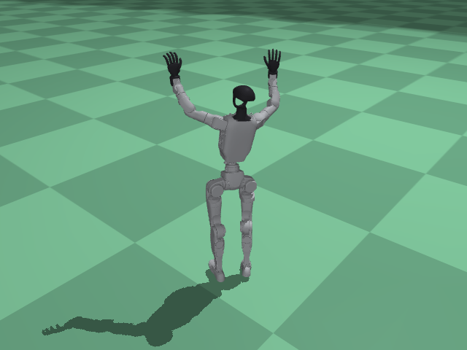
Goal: In place motions
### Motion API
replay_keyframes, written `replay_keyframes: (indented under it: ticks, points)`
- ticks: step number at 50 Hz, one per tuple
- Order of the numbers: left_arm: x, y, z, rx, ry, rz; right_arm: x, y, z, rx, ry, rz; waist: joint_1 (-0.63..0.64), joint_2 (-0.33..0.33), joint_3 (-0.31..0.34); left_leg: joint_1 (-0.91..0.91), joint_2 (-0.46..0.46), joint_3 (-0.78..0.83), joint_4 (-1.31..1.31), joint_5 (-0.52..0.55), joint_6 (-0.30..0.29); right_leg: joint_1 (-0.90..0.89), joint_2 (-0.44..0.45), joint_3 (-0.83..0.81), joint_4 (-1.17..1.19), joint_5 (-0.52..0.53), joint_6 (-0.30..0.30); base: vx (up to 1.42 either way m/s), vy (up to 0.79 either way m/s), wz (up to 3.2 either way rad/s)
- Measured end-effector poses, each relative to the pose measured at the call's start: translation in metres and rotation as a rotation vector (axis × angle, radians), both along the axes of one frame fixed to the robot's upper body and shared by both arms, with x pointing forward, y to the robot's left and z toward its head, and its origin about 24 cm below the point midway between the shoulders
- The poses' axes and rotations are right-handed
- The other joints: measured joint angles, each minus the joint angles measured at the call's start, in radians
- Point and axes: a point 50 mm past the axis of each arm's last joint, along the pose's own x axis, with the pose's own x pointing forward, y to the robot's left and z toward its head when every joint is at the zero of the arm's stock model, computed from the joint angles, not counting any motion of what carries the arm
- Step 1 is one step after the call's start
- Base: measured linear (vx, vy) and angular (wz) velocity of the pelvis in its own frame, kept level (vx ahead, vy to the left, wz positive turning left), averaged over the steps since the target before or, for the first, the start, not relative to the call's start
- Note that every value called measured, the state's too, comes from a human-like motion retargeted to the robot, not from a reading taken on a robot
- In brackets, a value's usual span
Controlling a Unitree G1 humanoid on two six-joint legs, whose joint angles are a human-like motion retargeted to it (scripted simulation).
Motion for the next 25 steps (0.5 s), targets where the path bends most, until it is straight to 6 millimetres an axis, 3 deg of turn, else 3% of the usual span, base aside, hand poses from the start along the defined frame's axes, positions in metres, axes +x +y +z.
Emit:
replay_keyframes:
  ticks: [2,4,6,8,10,12,13,15,17,20,22,25]
  points:
    - [-0.005,0.046,-0.031,-0.226,0.087,0.022,0.004,-0.052,-0.021,0.276,0.104,-0.043,-0.004,0.009,0.004,-0.007,-0.001,0.001,0.0,0.001,0.0,-0.007,-0.001,0.001,0.0,0.001,0.0,-0.14,0.09,0.0]
    - [-0.017,0.092,-0.072,-0.53,0.132,0.026,0.003,-0.108,-0.054,0.611,0.225,-0.062,-0.009,0.017,0.011,-0.012,-0.002,0.001,0.0,0.001,0.0,-0.012,-0.002,0.002,0.0,0.002,0.0,-0.13,0.08,-0.01]
    - [-0.033,0.129,-0.126,-0.9,0.074,0.015,-0.006,-0.163,-0.105,1.016,0.318,-0.053,-0.013,0.021,0.025,-0.01,-0.002,0.002,0.001,0.002,0.0,-0.011,-0.002,0.003,0.0,0.002,0.0,-0.11,0.05,-0.04]
    - [-0.047,0.151,-0.186,-1.291,-0.055,-0.033,-0.024,-0.208,-0.172,1.487,0.403,0.003,-0.017,0.022,0.041,-0.006,-0.003,0.002,0.001,0.002,0.001,-0.007,-0.002,0.004,0.0,0.002,-0.001,-0.07,0.03,-0.03]
    - [-0.062,0.16,-0.246,-1.666,-0.181,-0.16,-0.048,-0.231,-0.245,1.976,0.534,0.186,-0.022,0.023,0.054,-0.004,-0.005,0.001,0.0,0.003,0.001,-0.005,-0.003,0.003,-0.001,0.002,-0.001,-0.02,0.03,0.0]
    - [-0.081,0.16,-0.303,-1.965,-0.24,-0.396,-0.067,-0.232,-0.302,2.306,0.597,0.531,-0.024,0.031,0.067,-0.003,-0.005,0.001,0.0,0.004,0.001,-0.004,-0.004,0.004,-0.001,0.002,0.0,-0.03,0.07,-0.03]
    - [-0.091,0.157,-0.326,-2.071,-0.27,-0.531,-0.075,-0.229,-0.325,2.399,0.539,0.703,-0.025,0.036,0.076,-0.001,-0.005,0.001,0.0,0.004,0.001,-0.002,-0.003,0.005,-0.001,0.002,0.0,-0.01,0.06,-0.04]
    - [-0.109,0.152,-0.358,-2.176,-0.393,-0.689,-0.086,-0.225,-0.366,2.462,0.262,0.947,-0.028,0.037,0.093,0.009,-0.005,0.001,-0.001,0.003,0.002,0.008,-0.001,0.005,-0.003,0.001,0.001,0.0,0.0,0.0]
    - [-0.122,0.155,-0.368,-2.134,-0.559,-0.651,-0.103,-0.225,-0.396,2.425,-0.116,0.983,-0.029,0.024,0.108,0.022,-0.007,-0.005,-0.003,0.002,0.004,0.025,-0.001,-0.002,-0.005,-0.001,0.002,-0.02,-0.04,0.08]
    - [-0.133,0.167,-0.357,-1.955,-0.729,-0.476,-0.12,-0.231,-0.406,2.26,-0.51,0.869,-0.027,0.005,0.131,0.042,-0.01,-0.015,-0.002,0.003,0.006,0.052,-0.001,-0.016,-0.007,-0.003,0.002,-0.04,-0.08,0.17]
    - [-0.126,0.174,-0.333,-1.839,-0.727,-0.443,-0.109,-0.237,-0.386,2.14,-0.527,0.86,-0.024,0.002,0.143,0.054,-0.008,-0.014,0.0,0.003,0.006,0.064,0.0,-0.015,-0.005,-0.003,0.001,-0.01,-0.03,0.01]
    - [-0.103,0.178,-0.28,-1.679,-0.56,-0.524,-0.066,-0.238,-0.323,1.946,-0.288,0.968,-0.012,0.011,0.149,0.067,-0.004,-0.001,0.001,0.0,0.006,0.068,0.004,0.001,-0.002,0.0,-0.001,-0.03,0.06,-0.27]
